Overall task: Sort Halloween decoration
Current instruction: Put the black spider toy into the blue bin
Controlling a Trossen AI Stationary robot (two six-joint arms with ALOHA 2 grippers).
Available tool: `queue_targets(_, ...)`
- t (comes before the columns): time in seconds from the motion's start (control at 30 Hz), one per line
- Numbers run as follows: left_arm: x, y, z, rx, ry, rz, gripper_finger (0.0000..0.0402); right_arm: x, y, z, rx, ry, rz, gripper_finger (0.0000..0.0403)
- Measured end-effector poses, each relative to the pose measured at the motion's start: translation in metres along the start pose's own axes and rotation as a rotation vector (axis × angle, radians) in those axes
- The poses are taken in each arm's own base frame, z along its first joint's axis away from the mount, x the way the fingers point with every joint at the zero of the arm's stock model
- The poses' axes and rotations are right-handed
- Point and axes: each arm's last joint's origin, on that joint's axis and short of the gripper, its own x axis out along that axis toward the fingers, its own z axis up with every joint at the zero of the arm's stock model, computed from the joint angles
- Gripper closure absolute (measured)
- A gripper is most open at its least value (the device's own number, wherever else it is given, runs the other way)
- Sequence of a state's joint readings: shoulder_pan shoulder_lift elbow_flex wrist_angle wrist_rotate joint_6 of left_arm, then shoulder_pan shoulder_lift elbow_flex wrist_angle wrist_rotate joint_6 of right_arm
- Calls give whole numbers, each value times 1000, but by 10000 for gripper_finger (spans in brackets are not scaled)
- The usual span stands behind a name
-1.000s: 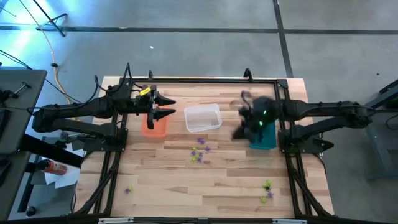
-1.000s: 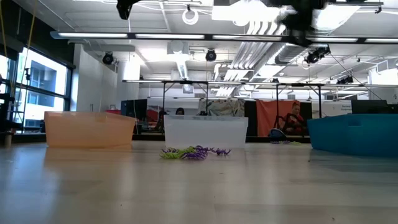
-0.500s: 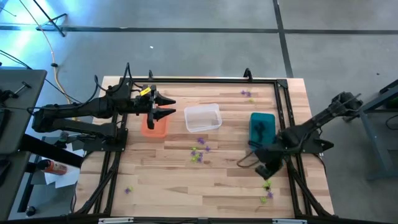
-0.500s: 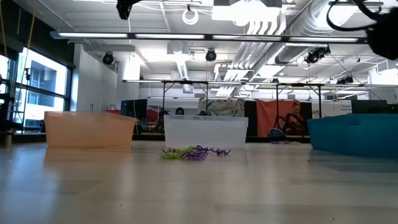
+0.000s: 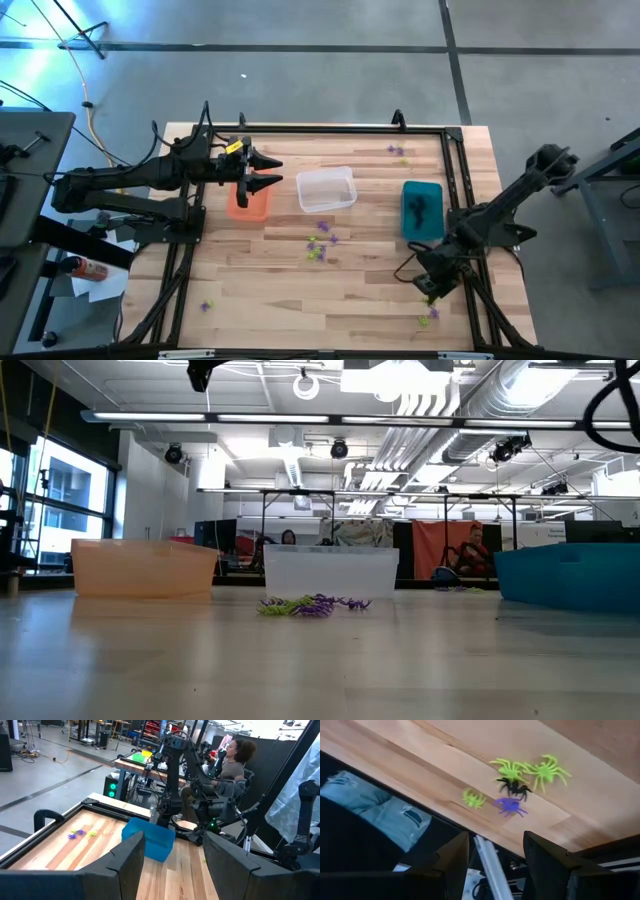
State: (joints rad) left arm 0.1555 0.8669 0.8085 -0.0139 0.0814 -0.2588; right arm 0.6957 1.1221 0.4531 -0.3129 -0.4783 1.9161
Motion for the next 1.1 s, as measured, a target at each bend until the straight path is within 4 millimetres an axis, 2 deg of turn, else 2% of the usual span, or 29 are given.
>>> queue_targets(0.2,0,0,0,0,4,1,213,15,-5,4,7,-18,-70,219)
queue_targets(0.43,0,0,-1,0,7,1,213,34,-1,13,-19,-29,-81,219)
queue_targets(0.73,0,0,-1,-1,6,1,213,43,-4,19,16,-36,-135,226)
queue_targets(0.87,0,0,-1,-1,10,2,213,43,-5,19,14,-33,-149,267)
queue_targets(1.1,0,0,-1,13,10,3,213,40,-3,16,-49,-8,-128,391)
